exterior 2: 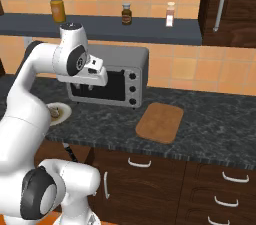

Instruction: Pick up the knife from the drawer and place it on the cutting board. Then place the meat from the plate to the cutting board.

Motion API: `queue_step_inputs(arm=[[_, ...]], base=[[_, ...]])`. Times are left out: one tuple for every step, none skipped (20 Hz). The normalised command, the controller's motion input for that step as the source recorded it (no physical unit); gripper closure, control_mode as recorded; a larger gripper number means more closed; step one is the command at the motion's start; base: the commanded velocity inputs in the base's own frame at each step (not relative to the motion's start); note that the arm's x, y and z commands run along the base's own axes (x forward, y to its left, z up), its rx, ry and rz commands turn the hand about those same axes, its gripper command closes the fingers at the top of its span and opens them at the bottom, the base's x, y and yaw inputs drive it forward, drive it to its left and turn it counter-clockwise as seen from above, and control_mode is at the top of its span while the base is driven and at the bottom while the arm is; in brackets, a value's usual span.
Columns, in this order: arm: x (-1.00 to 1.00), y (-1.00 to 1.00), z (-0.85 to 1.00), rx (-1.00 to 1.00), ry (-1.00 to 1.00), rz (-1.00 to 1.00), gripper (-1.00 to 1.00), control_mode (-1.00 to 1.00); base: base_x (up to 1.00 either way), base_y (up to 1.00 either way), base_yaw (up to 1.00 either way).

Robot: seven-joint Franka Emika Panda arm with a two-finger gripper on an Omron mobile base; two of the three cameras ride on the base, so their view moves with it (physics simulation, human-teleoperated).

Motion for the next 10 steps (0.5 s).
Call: queue_step_inputs(arm=[[-0.09,0.0,0.0,0.0,0.0,0.0,-1.0,-1.0],[-0.53,0.0,0.0,0.0,0.0,0.0,-1.0,-1.0],[-0.51,0.0,0.0,0.0,0.0,0.0,-1.0,-1.0],[-0.62,0.0,0.0,0.0,0.0,0.01,-1.0,-1.0],[-0.44,0.0,-0.04,0.0,0.0,0.0,-1.0,-1.0],[-0.68,0.17,-0.11,0.0,-0.04,0.02,-1.0,-1.0],[-0.66,0.07,-0.21,0.0,-0.08,0.02,-1.0,-1.0],[-0.63,0.06,-0.29,0.0,-0.1,0.01,-1.0,-1.0],[-0.56,0.07,-0.31,0.0,-0.12,0.0,-1.0,-1.0],[-0.56,0.06,-0.26,0.0,-0.16,0.0,-1.0,-1.0]], base=[[0.0,0.0,0.0],[0.0,0.0,0.0],[0.0,0.0,0.0],[0.0,0.0,0.0],[0.0,0.0,0.0],[0.0,0.0,0.0],[0.0,0.0,0.0],[0.0,0.0,0.0],[0.0,0.0,0.0],[0.0,0.0,0.0]])
